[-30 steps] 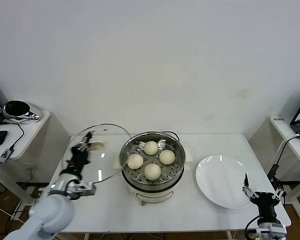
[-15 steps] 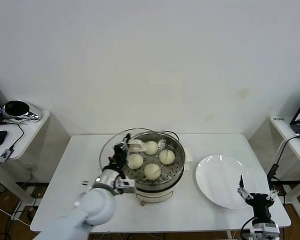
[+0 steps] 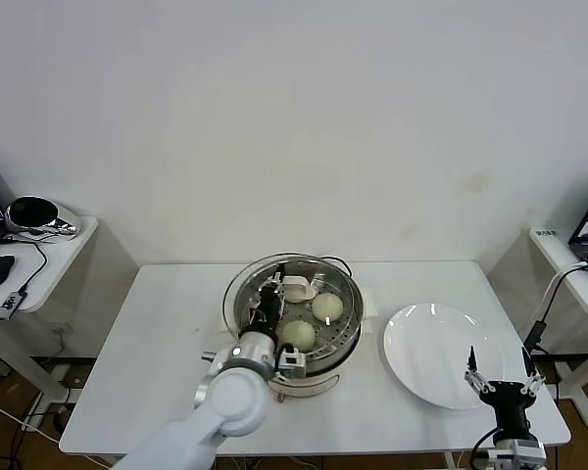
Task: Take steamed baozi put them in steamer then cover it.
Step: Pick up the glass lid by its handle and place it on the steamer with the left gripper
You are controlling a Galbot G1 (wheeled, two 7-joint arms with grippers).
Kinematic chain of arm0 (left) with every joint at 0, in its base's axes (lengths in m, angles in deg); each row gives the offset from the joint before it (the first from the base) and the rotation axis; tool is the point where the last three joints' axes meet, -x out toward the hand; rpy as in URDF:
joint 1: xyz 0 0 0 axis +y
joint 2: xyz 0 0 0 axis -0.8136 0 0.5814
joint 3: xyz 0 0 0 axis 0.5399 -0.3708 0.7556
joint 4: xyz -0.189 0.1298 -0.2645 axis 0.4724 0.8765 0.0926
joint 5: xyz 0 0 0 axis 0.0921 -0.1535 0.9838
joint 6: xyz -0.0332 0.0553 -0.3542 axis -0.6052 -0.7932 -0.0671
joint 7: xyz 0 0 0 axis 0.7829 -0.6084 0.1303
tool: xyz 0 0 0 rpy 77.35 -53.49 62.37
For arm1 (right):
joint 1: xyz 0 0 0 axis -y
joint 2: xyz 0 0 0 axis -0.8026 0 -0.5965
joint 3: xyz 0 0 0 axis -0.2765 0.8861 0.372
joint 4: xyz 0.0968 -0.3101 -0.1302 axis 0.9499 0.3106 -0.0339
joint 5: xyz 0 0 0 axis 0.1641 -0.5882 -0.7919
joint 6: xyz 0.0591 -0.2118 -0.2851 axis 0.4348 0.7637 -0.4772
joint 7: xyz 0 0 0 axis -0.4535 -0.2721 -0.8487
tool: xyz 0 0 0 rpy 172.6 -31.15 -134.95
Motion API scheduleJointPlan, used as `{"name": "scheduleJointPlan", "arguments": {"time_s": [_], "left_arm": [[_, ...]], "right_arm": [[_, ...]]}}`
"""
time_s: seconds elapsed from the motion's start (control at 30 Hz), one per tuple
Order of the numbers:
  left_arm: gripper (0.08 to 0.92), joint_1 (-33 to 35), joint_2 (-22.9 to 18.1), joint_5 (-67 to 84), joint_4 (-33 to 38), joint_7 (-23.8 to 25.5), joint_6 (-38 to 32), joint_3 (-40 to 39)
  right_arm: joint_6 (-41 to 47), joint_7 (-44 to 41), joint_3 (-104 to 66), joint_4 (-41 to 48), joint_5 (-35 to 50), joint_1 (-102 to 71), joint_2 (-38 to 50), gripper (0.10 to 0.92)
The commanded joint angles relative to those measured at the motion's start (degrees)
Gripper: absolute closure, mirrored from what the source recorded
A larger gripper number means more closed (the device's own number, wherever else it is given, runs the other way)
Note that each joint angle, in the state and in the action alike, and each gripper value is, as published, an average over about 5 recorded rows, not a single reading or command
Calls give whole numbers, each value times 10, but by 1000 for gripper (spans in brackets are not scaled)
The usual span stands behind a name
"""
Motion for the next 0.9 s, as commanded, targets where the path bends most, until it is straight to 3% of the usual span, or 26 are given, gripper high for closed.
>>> {"name": "scheduleJointPlan", "arguments": {"time_s": [0.03, 0.9], "left_arm": [[856, -15, -41, -41, -47, 8, 6, -21], [856, -9, -66, -54, -88, -6, -5, -12]], "right_arm": [[-1, 0, 2, 2, -2, 0, 1, 203], [-5, -1, 3, 14, 6, 1, 10, 203]]}}
